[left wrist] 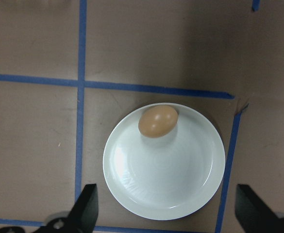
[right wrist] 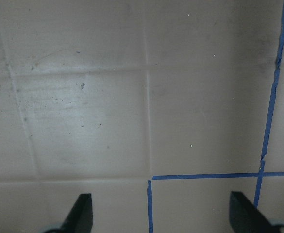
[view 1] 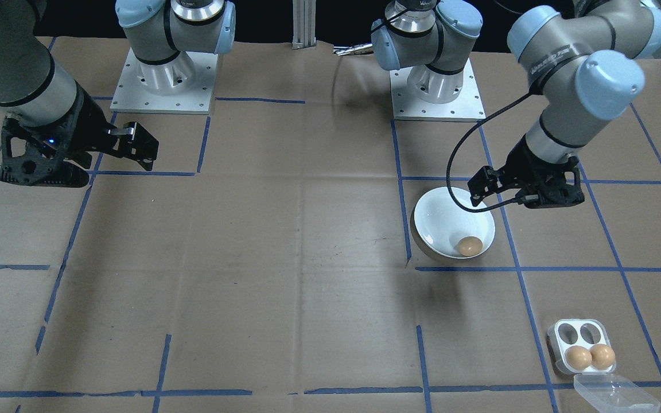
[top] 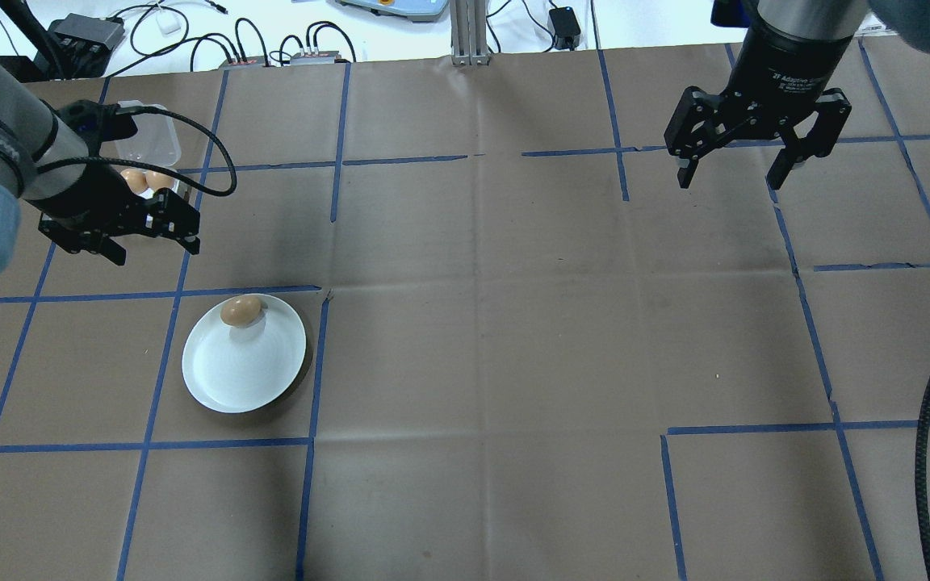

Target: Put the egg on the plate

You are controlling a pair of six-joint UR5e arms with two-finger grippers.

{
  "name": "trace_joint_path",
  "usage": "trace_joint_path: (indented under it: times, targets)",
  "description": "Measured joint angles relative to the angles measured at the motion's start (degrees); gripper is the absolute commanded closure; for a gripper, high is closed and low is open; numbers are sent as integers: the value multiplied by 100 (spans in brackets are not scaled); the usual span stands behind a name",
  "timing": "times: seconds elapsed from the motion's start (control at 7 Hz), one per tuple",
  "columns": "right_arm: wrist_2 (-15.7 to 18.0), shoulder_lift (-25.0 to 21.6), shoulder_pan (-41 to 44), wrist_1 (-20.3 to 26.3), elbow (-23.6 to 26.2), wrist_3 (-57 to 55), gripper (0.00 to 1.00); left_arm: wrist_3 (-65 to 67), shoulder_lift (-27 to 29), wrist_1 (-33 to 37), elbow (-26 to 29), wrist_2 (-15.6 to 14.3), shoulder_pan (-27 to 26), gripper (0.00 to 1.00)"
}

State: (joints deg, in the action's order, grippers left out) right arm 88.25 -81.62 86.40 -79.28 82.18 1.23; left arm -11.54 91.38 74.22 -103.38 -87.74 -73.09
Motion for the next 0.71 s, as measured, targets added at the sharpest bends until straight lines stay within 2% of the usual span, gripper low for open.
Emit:
trace_joint_path:
  times: [0.29, 0.71]
  targets:
    - [-1, 1, 0, 0, 0, 0, 0, -467, 524, 90, 738, -2, 52, 0]
    - [3, 5, 0, 0, 0, 0, 0, -2100, 1624, 253, 2029, -41, 377, 0]
